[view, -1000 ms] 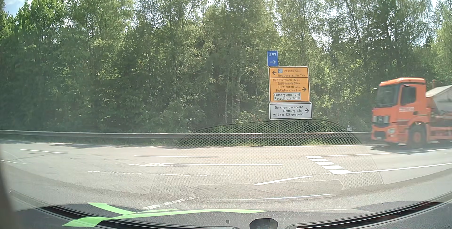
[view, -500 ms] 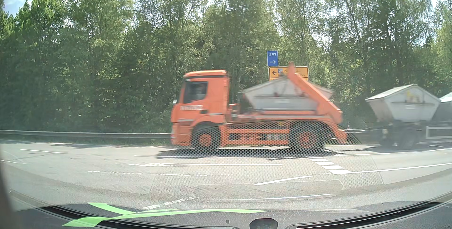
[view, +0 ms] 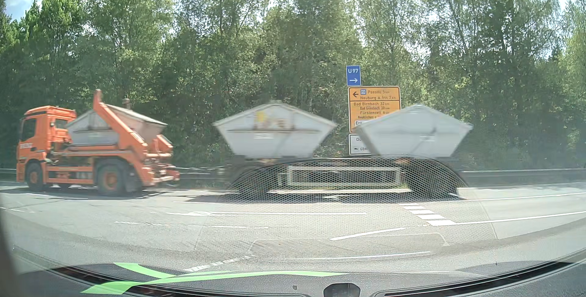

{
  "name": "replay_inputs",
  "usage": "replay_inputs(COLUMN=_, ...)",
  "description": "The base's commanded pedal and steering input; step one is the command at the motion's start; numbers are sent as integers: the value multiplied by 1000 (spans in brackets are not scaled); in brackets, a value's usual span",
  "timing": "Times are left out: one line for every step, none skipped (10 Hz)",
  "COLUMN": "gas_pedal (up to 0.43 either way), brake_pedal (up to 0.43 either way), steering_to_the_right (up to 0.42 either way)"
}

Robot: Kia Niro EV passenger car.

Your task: Follow the waypoints while adhering to traffic rules and regulations

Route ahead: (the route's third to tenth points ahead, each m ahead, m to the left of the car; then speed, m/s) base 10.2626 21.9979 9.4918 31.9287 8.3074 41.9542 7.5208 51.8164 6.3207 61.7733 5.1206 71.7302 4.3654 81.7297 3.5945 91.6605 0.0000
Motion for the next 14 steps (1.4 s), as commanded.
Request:
replay_inputs(gas_pedal=0, brake_pedal=268, steering_to_the_right=-63)
replay_inputs(gas_pedal=0, brake_pedal=268, steering_to_the_right=-63)
replay_inputs(gas_pedal=0, brake_pedal=268, steering_to_the_right=-63)
replay_inputs(gas_pedal=0, brake_pedal=262, steering_to_the_right=-63)
replay_inputs(gas_pedal=0, brake_pedal=268, steering_to_the_right=-63)
replay_inputs(gas_pedal=0, brake_pedal=262, steering_to_the_right=-63)
replay_inputs(gas_pedal=0, brake_pedal=262, steering_to_the_right=-63)
replay_inputs(gas_pedal=0, brake_pedal=268, steering_to_the_right=-63)
replay_inputs(gas_pedal=0, brake_pedal=268, steering_to_the_right=-63)
replay_inputs(gas_pedal=0, brake_pedal=262, steering_to_the_right=-63)
replay_inputs(gas_pedal=0, brake_pedal=262, steering_to_the_right=-63)
replay_inputs(gas_pedal=0, brake_pedal=262, steering_to_the_right=-63)
replay_inputs(gas_pedal=0, brake_pedal=262, steering_to_the_right=-63)
replay_inputs(gas_pedal=0, brake_pedal=262, steering_to_the_right=-63)
